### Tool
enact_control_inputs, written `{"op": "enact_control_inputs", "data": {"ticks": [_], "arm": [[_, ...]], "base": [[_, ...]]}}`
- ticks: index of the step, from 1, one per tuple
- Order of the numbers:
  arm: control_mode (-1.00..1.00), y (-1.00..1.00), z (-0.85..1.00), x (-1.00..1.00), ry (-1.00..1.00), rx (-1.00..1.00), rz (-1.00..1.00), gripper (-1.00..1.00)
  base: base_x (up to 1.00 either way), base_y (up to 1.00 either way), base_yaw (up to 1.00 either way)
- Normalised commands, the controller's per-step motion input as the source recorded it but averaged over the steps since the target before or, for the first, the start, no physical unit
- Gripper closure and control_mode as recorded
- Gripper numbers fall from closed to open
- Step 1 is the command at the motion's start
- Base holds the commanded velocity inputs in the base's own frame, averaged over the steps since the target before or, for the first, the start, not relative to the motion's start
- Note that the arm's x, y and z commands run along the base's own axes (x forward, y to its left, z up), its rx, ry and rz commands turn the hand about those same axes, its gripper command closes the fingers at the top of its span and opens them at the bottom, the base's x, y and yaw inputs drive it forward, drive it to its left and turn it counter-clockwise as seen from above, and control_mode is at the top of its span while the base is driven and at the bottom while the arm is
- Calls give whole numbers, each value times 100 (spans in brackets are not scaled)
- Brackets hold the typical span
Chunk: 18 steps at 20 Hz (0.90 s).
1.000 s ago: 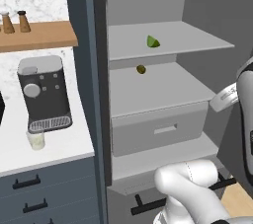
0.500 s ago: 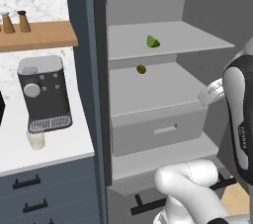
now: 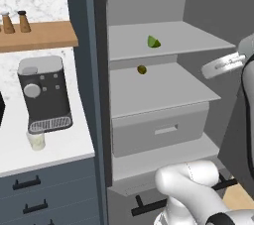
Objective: Grab a lemon wedge from the fridge and one ice cube from the ice bowl, and put them in the glass of lemonade.
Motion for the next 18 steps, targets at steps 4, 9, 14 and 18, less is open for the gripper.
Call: {"op": "enact_control_inputs", "data": {"ticks": [4, 9, 14, 18], "arm": [[-100, 1, 44, 100, -8, 16, -18, -100], [-100, 0, -32, 100, 4, 9, -15, -100], [-100, 0, -27, 78, -2, 8, -8, -100], [-100, 2, 10, 0, -20, 6, -4, -100]], "base": [[0, 0, 0], [0, 0, 0], [0, 0, 0], [0, 0, 0]]}}
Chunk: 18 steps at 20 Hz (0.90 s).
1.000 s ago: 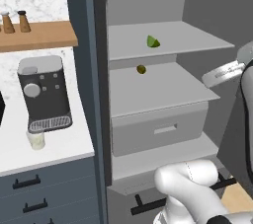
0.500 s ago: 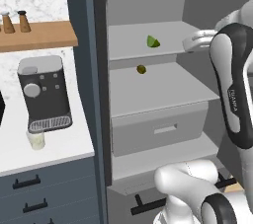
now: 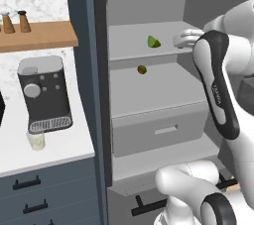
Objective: Grab a lemon wedge from the fridge and one ice cube from the ice bowl, and put them in the glass of lemonade.
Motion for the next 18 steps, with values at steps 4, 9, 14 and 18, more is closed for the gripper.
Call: {"op": "enact_control_inputs", "data": {"ticks": [4, 9, 14, 18], "arm": [[-100, 19, 0, 39, -10, 0, -1, -100], [-100, 32, 14, 92, 0, -1, -2, -100], [-100, 6, 17, 44, 1, -1, -4, -100], [-100, -4, 0, 21, 14, -4, 0, -100]], "base": [[0, 0, 0], [0, 0, 0], [0, 0, 0], [0, 0, 0]]}}
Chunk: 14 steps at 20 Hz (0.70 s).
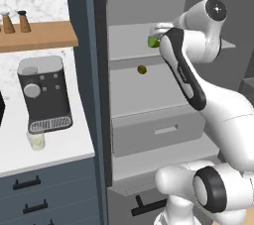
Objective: Grab a lemon wedge from the fridge and one ice cube from the ice bowl, and put them in the glass of lemonade.
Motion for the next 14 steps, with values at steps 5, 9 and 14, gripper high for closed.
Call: {"op": "enact_control_inputs", "data": {"ticks": [5, 9, 14], "arm": [[-100, -2, -16, 0, 11, -4, 0, -100], [-100, 0, -21, 1, 1, -3, 0, -100], [-100, 0, -9, 60, 4, 0, 0, -100]], "base": [[0, 0, 0], [0, 0, 0], [0, 0, 0]]}}
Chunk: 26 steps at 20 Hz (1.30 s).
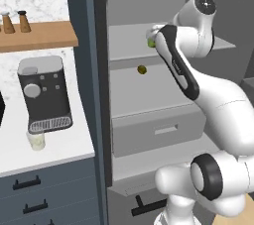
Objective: Grab a lemon wedge from the fridge and one ice cube from the ice bowl, and put them in the glass of lemonade.
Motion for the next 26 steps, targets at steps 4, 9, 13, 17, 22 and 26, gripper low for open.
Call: {"op": "enact_control_inputs", "data": {"ticks": [4, 9, 13, 17, 22, 26], "arm": [[-100, 0, -3, 73, 11, 0, 0, -100], [-100, 0, 4, 77, 25, 0, 0, -100], [-100, 0, -13, 81, 11, -1, 0, -100], [-100, 10, -17, 9, -6, 0, 0, -100], [-100, 6, -2, -55, -10, 0, 0, -100], [-100, 4, -36, 3, -2, 0, 0, -100]], "base": [[0, 0, 0], [0, 0, 0], [0, 0, 0], [0, 0, 0], [0, 0, 0], [0, 0, 0]]}}
